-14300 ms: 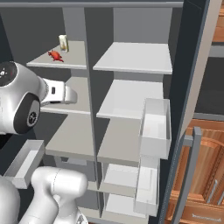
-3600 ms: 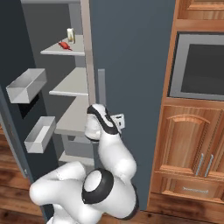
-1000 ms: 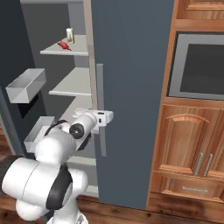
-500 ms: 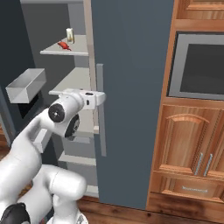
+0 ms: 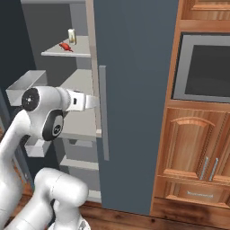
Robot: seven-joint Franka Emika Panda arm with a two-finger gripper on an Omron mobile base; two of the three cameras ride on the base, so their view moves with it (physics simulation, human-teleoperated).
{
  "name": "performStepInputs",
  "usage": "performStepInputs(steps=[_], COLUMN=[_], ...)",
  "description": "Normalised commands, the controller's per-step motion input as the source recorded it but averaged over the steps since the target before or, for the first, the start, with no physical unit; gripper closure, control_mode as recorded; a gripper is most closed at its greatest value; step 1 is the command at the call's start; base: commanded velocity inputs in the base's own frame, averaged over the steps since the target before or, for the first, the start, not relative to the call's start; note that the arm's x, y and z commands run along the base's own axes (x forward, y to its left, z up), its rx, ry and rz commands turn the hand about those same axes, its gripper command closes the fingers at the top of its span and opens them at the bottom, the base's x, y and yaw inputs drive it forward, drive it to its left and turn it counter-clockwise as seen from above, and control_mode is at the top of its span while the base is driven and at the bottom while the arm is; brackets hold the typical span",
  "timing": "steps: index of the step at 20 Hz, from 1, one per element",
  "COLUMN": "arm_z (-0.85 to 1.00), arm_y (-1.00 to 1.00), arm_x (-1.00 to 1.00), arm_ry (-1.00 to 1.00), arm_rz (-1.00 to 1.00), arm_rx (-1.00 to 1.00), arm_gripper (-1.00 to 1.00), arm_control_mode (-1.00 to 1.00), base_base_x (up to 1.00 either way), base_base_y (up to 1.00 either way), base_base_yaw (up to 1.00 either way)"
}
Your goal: There's a fish in the fridge that needs to be moved to the freezer for freezing. Pick up the fish from the fridge, place it on any shelf in the freezer, and close the fridge and freezer doors when done.
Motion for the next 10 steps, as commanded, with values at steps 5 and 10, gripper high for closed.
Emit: performStepInputs(steps=[5,10], arm_z=[-0.39,-0.44], arm_y=[0.09,0.46], arm_x=[-0.83,-0.47], arm_ry=[0.07,0.05], arm_rz=[-0.01,0.00], arm_rx=[0.00,0.00], arm_gripper=[-1.00,-1.00], arm_control_mode=[-1.00,-1.00], base_base_x=[0.00,0.00], base_base_y=[0.00,0.00], base_base_yaw=[0.00,0.00])
